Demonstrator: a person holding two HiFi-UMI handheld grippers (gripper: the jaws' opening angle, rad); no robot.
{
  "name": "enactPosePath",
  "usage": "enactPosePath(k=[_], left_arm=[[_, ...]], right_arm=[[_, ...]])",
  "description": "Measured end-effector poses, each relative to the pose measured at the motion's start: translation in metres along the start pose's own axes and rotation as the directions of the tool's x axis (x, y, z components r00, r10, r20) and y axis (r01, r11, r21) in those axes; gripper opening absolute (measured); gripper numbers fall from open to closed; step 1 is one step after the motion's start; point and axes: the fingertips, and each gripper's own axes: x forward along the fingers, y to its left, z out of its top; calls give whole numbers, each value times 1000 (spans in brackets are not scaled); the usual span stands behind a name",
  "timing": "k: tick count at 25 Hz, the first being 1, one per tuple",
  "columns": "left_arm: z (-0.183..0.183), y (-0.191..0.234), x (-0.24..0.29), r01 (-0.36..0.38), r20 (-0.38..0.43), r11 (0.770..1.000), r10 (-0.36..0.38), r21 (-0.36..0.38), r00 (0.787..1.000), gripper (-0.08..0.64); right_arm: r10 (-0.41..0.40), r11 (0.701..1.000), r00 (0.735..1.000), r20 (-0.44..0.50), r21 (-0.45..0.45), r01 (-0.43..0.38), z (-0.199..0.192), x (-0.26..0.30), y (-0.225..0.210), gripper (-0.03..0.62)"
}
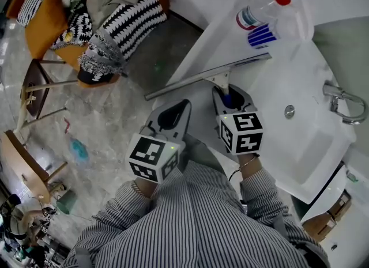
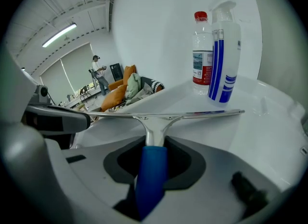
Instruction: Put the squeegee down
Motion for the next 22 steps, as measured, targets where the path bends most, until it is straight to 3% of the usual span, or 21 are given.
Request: enactPosePath(k=[22], left_arm=[[-1,2,11,-31,-17,999,31,17,999,12]], right_arm=[[-18,1000,1000,-4,-19,18,-2,5,-2,127]])
